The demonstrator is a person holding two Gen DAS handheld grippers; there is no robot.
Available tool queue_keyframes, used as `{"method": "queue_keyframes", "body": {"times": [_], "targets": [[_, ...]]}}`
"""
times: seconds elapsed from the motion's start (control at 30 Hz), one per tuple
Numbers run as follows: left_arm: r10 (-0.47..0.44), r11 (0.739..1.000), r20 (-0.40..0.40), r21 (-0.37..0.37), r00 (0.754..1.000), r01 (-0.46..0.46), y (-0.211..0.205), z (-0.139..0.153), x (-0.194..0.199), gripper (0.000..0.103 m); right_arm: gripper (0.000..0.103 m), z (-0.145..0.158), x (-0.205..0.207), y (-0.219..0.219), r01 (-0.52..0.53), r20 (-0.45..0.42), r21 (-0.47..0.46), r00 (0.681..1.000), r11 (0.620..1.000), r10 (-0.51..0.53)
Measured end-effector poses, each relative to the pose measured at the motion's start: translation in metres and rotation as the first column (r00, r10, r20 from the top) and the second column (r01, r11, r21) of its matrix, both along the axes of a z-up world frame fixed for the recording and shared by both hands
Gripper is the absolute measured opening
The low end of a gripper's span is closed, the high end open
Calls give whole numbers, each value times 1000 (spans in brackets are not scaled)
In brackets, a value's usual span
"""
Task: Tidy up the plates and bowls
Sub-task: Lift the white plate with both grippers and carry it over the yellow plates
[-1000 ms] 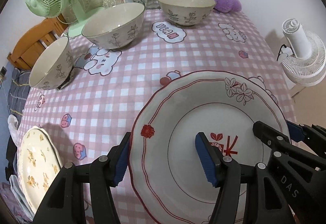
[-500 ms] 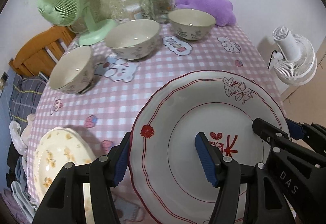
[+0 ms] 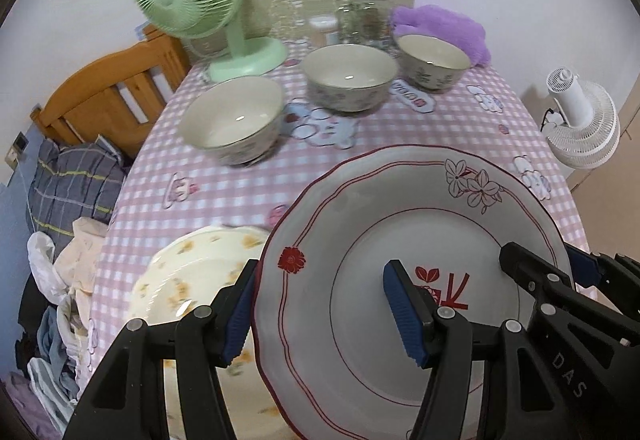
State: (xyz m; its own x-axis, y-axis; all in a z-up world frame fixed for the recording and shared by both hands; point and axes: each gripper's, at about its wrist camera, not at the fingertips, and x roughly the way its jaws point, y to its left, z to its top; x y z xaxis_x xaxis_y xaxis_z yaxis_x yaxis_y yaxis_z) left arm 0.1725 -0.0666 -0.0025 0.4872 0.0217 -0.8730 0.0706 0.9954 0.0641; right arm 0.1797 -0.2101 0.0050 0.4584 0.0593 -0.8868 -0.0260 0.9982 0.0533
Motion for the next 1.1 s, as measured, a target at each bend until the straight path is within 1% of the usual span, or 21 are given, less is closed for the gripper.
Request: {"method": "queue_keyframes", "body": {"times": [0.13, 0.27, 0.37, 0.57, 0.67, 0.83, 0.93, 1.03, 1.1], "targets": [[28, 1000, -3, -6, 1000, -28, 31, -4, -5, 63, 38, -3, -8, 28, -31, -13, 16, 999, 999, 31], [40, 999, 0, 13, 999, -40, 56, -9, -11, 63, 38, -9, -15, 58, -51, -26, 6, 998, 999, 51], [53, 999, -15, -2, 998, -53, 75, -14, -12, 63, 38, -13, -16, 77, -63, -33, -1, 997, 998, 63], [77, 997, -40, 0, 996, -77, 108, -27, -17, 63, 38, -26, -15, 111, -86, -55, -10, 995, 996, 85], [90, 996, -47, 13, 995, -90, 118, -34, -19, 63, 38, -36, -15, 126, -102, -86, -6, 991, 995, 102], [68, 997, -65, 25, 996, -67, 125, -43, -21, 63, 38, -48, -17, 139, -94, -119, -20, 989, 995, 91], [56, 998, -60, 35, 997, -54, 124, -46, -22, 63, 38, -54, -17, 142, -89, -138, -35, 987, 995, 83], [56, 998, -75, 22, 996, -55, 125, -52, -21, 63, 38, -57, -16, 141, -81, -143, -50, 987, 995, 74], [58, 998, -70, 25, 996, -56, 125, -53, -21, 63, 38, -59, -16, 143, -82, -148, -66, 986, 994, 72]]}}
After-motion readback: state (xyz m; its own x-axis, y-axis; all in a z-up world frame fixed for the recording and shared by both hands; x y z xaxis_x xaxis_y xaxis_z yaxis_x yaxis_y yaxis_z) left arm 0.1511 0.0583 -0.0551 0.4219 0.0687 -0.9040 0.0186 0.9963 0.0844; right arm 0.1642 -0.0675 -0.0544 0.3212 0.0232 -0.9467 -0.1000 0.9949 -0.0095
